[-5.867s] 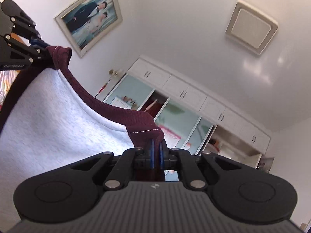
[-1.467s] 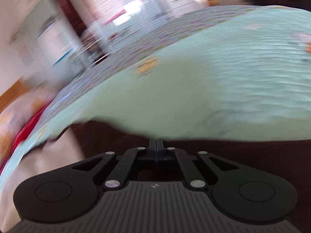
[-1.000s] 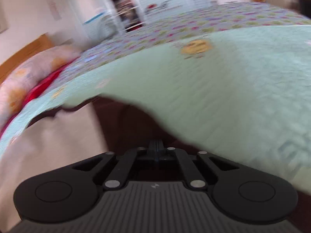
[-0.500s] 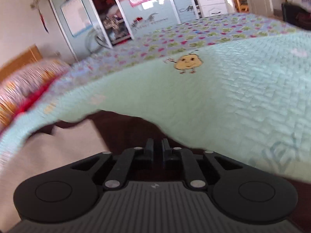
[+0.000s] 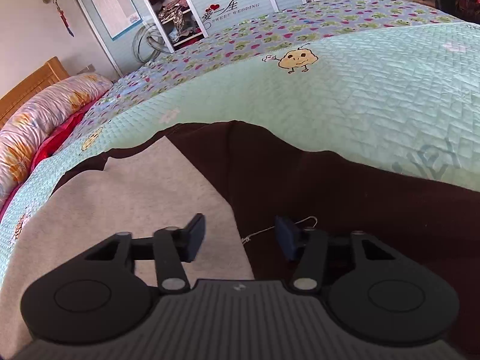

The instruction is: Fold clothes

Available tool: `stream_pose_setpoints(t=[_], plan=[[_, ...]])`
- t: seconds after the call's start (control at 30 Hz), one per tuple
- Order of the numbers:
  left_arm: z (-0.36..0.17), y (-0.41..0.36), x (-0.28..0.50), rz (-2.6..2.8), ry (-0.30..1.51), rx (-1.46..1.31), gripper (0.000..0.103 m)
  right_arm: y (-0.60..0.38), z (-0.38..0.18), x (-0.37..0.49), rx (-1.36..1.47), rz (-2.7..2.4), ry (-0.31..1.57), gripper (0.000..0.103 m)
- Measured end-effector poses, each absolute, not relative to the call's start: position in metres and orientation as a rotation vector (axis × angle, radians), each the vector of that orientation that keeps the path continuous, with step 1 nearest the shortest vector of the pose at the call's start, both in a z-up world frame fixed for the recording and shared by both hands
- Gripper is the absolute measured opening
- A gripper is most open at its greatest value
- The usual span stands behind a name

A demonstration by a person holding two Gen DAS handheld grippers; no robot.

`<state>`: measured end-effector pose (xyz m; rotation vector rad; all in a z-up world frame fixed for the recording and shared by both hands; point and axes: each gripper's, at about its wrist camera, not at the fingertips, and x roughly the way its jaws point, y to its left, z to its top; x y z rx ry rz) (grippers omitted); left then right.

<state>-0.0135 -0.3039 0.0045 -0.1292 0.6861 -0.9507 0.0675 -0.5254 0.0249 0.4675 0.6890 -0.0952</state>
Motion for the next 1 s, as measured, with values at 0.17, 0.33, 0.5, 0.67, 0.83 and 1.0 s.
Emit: stream_pose_setpoints(t=[0.17, 0.33, 0.5, 0.67, 0.83, 1.0], plan=[[0.004, -0.303, -0.014, -0.955, 0.688, -0.140, 0.102, -0.535, 0.026, 0.054, 0.544, -0.041, 0.614, 0.004], [0.003, -0.303, -0.012, -0.957, 0.688, -0.141, 0.103, -0.536, 0.042, 0.033, 0.566, 0.002, 0.458, 0.004], [0.003, -0.301, -0.011, -0.959, 0.689, -0.144, 0.103, -0.533, 0.042, 0.040, 0.513, -0.029, 0.532, 0.004], [0.004, -0.300, -0.011, -0.962, 0.691, -0.151, 0.103, -0.534, 0.029, 0.053, 0.550, -0.034, 0.608, 0.011], [0.004, -0.301, -0.010, -0.964, 0.694, -0.158, 0.103, -0.524, 0.028, 0.047, 0.443, -0.062, 0.588, 0.004], [0.004, -0.302, -0.010, -0.962, 0.693, -0.156, 0.103, -0.519, 0.037, 0.034, 0.332, -0.114, 0.569, 0.004]])
